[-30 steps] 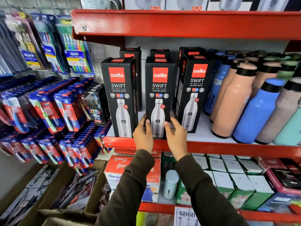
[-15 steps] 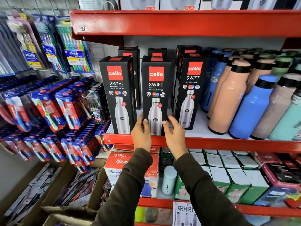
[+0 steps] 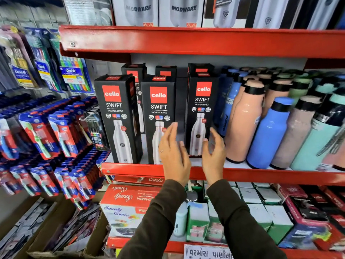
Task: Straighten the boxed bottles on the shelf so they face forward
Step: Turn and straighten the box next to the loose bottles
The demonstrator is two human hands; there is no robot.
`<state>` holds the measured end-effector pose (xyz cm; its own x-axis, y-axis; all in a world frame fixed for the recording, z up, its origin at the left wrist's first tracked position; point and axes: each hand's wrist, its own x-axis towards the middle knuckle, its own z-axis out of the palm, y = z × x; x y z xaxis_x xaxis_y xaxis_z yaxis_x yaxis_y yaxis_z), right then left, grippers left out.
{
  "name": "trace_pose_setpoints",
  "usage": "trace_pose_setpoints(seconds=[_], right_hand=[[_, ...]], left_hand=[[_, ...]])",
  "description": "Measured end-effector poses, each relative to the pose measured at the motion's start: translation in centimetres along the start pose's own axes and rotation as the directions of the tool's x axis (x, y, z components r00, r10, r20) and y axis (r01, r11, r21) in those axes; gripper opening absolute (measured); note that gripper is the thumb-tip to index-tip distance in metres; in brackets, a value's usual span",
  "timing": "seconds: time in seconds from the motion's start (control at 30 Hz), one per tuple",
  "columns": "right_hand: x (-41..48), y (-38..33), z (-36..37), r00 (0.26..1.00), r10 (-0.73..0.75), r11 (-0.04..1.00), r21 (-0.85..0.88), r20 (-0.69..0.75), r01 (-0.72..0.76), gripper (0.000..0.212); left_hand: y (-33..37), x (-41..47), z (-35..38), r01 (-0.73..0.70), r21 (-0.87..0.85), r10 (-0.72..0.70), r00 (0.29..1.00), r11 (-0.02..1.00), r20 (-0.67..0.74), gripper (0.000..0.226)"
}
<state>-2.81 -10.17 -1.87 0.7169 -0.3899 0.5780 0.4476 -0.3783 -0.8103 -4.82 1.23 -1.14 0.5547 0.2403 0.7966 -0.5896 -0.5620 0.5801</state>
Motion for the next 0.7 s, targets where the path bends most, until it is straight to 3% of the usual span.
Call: trace_pose_setpoints(seconds=[0.13, 0.23, 0.37, 0.43, 0.7], right_hand=[[2.6, 1.1, -0.7, 0.991, 0.087, 0.995, -0.052, 0.106, -0.082, 0.049], [4.0, 2.0, -0.7, 0.968, 0.163, 0.984, -0.103, 0.191, -0.145, 0.051], [4.7, 3.0, -0.5, 0.932, 0.240, 0.966, -0.167, 0.273, -0.199, 0.047], [4.7, 3.3, -0.3, 0.927, 0.249, 0.962, -0.184, 0.280, -0.202, 0.046], [4.2, 3.6, -0.8, 0.949, 0.211, 0.974, -0.135, 0.233, -0.183, 0.037]], left_hand=[[1.1, 0.2, 3.1, 0.080, -0.156, -0.049, 0.980, 0.985, 0.194, 0.053], [0.8, 0.8, 5.0, 0.308, -0.112, -0.275, 0.931, 0.945, 0.239, 0.053], [-0.4, 1.9, 6.5, 0.584, -0.093, -0.540, 0.791, 0.806, 0.287, 0.043], [-0.9, 2.1, 6.8, 0.616, -0.086, -0.574, 0.768, 0.783, 0.284, 0.036], [-1.8, 1.4, 6.6, 0.584, -0.042, -0.561, 0.795, 0.811, 0.232, 0.035]])
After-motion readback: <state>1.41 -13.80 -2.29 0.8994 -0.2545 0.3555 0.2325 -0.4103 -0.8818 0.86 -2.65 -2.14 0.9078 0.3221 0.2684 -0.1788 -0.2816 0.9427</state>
